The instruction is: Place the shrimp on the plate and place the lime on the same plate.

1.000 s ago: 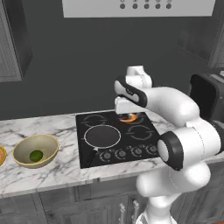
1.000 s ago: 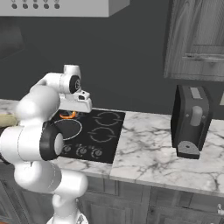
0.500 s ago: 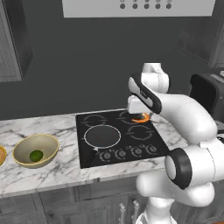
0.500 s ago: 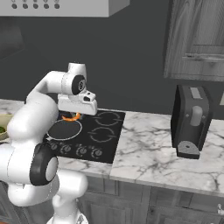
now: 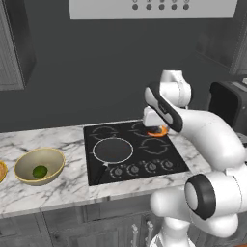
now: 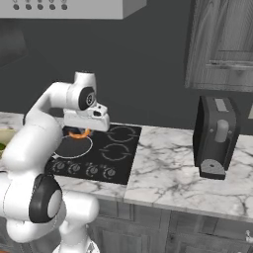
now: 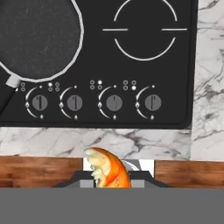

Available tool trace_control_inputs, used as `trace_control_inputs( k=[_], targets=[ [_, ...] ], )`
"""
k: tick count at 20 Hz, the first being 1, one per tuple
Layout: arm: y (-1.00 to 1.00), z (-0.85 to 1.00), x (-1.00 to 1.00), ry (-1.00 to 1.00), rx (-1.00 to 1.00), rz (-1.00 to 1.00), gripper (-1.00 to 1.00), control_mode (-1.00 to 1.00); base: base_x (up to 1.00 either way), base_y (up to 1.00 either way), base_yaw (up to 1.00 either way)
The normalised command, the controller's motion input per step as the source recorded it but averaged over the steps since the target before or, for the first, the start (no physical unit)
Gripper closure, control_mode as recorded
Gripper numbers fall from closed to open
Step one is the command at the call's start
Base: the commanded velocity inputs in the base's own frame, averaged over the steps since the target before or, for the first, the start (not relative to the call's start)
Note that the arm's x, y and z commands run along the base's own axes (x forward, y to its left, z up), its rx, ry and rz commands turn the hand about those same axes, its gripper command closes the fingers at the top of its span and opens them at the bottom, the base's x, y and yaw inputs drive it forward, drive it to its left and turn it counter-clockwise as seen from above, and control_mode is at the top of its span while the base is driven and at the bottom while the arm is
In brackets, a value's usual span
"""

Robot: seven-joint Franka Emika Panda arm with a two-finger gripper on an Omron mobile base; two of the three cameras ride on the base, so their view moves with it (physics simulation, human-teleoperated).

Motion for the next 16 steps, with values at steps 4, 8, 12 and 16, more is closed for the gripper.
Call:
trace_control_inputs(
  k=[4, 8, 12, 16],
  targets=[
    [0.0, 0.0, -0.08, 0.0, 0.0, 0.0, 1.0, 1.0, -0.42, 0.05, -0.02],
    [0.0, 0.0, 0.0, 0.0, 0.0, 0.0, 1.0, 1.0, -0.67, 0.28, -0.02],
    [0.0, 0.0, 0.0, 0.0, 0.0, 0.0, 1.0, 1.0, -0.19, 0.8, -0.02],
    [0.0, 0.0, 0.0, 0.0, 0.0, 0.0, 1.0, 1.0, 0.0, 1.0, -0.06]
  ],
)
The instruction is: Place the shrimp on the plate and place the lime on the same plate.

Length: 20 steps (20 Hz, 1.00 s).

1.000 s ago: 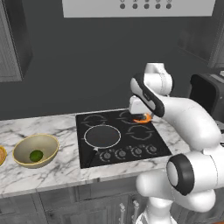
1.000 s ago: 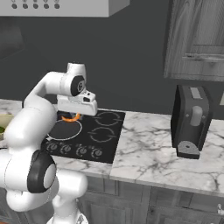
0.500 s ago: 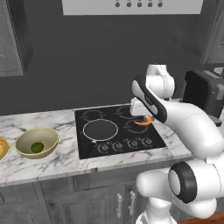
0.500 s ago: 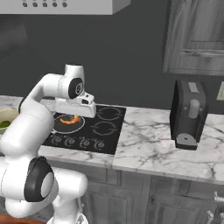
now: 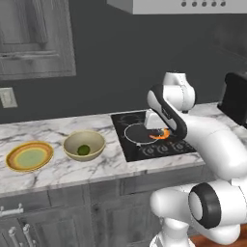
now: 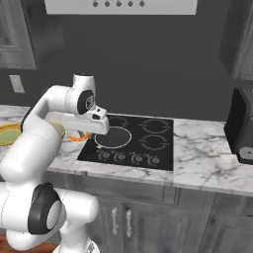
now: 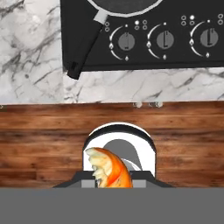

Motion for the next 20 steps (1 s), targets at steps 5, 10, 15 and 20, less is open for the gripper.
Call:
trace_control_inputs(
  k=[5, 10, 15, 20],
  targets=[
    [0.0, 0.0, 0.0, 0.0, 0.0, 0.0, 1.0, 1.0, 0.0, 1.0, -0.05],
    [0.0, 0.0, 0.0, 0.0, 0.0, 0.0, 1.0, 1.0, 0.0, 0.83, -0.02],
    [0.0, 0.0, 0.0, 0.0, 0.0, 0.0, 1.0, 1.0, 0.1, 0.39, 0.0],
    [0.0, 0.0, 0.0, 0.0, 0.0, 0.0, 1.0, 1.0, 0.3, 0.01, 0.0]
  ],
)
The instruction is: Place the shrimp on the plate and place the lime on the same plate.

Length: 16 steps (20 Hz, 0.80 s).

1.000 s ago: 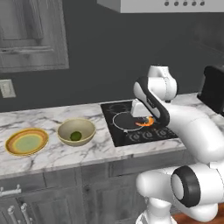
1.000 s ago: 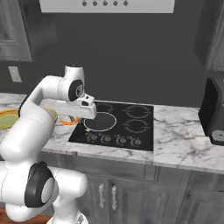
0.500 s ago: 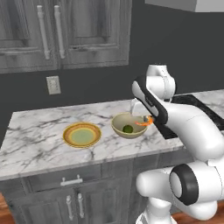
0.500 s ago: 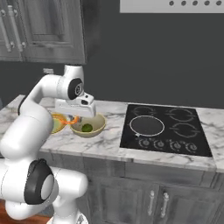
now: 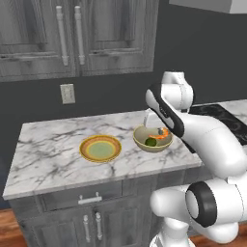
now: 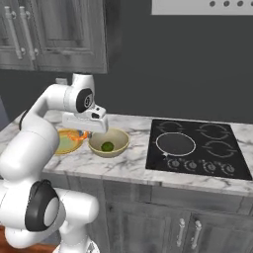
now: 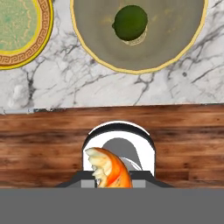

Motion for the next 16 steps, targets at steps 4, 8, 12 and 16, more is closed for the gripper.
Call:
trace_control_inputs(
  k=[4, 8, 12, 16],
  targets=[
    [0.0, 0.0, 0.0, 0.0, 0.0, 0.0, 1.0, 1.0, 0.38, 0.3, 0.0],
    [0.0, 0.0, 0.0, 0.0, 0.0, 0.0, 1.0, 1.0, 0.13, 0.46, 0.0],
    [0.0, 0.0, 0.0, 0.0, 0.0, 0.0, 1.0, 1.0, 0.11, 0.49, 0.0],
    [0.0, 0.0, 0.0, 0.0, 0.0, 0.0, 1.0, 1.0, 0.42, 0.11, 0.0]
  ],
)
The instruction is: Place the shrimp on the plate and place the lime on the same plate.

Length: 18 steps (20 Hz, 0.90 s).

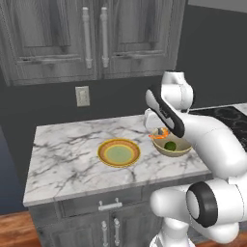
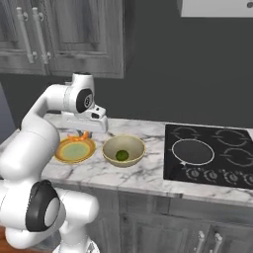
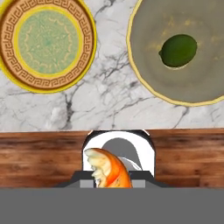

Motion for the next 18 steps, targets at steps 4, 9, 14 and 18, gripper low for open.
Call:
trace_control_inputs(
  k=[4, 9, 14, 18],
  targets=[
    [0.0, 0.0, 0.0, 0.0, 0.0, 0.0, 1.0, 1.0, 0.47, 0.28, 0.0],
    [0.0, 0.0, 0.0, 0.0, 0.0, 0.0, 1.0, 1.0, 0.35, 0.24, 0.0],
    [0.0, 0.0, 0.0, 0.0, 0.0, 0.0, 1.0, 1.0, 0.35, 0.12, 0.0],
    [0.05, -0.07, 0.09, 0.0, 0.0, 0.0, 1.0, -1.0, 0.29, 0.11, 0.0]
  ],
)
